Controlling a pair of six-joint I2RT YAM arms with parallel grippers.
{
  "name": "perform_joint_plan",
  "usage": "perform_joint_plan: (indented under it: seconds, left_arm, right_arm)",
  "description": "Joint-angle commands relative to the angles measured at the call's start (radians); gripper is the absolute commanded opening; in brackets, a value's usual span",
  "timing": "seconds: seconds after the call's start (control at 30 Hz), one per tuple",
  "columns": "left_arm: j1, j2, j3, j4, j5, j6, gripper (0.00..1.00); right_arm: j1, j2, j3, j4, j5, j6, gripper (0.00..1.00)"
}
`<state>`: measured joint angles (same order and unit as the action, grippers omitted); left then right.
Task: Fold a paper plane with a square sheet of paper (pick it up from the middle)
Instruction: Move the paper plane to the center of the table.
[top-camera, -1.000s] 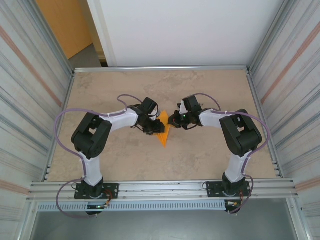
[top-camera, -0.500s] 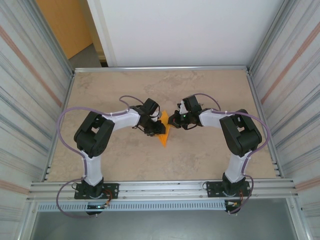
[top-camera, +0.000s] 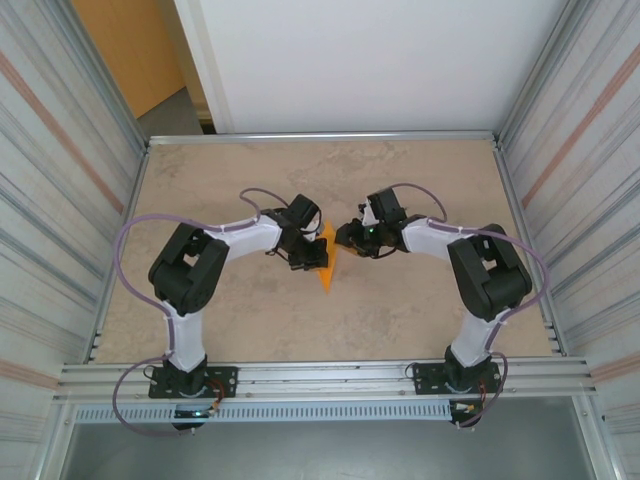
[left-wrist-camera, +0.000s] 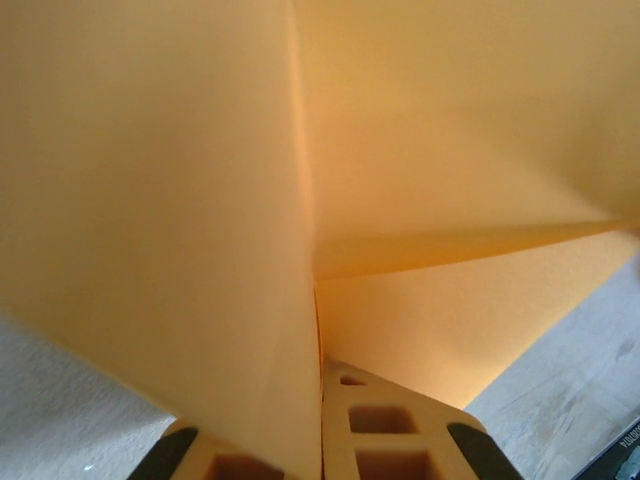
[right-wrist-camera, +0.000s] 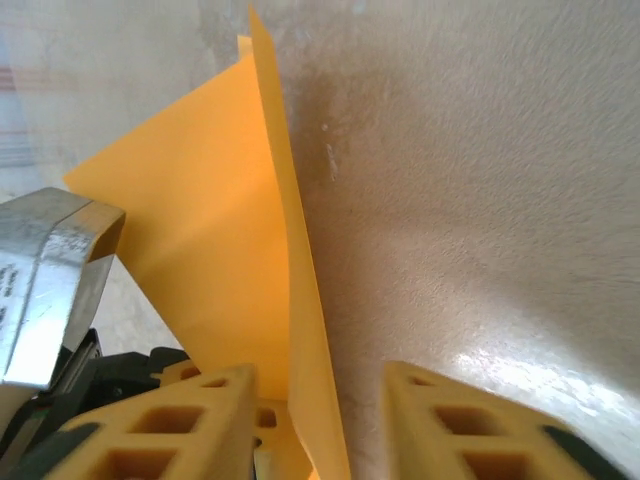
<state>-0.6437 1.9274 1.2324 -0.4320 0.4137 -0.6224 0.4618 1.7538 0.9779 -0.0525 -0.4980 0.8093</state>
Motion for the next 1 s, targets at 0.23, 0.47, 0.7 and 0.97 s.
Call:
perform_joint_plan:
  seconds: [0.23,0.47,0.7,0.97]
  left_arm:
    - [0.116,-0.012,0.213,-0.333,-0.232,0.276,0.07]
    - [0.164,0.138,0.437,-0.461,-0.356,0.384,0.06]
    - [0.167,0.292,0.619,-0.503,-0.407,0.406,0.06]
    - [0.167,0.373,0.677,-0.518,-0.416,0.392,0.11]
  right_arm:
    - [-0.039,-0.232,-0.04,-0.157,0.31,-0.093,0.73]
    - [-0.036,-0.297,-0.099,-0.157,0.392,-0.092,1.0]
    - [-0.035,-0.328,-0.115,-0.181,0.427,-0.093,0.99]
    - [-0.035,-0.329,-0.11,-0.199,0.424,-0.085,0.99]
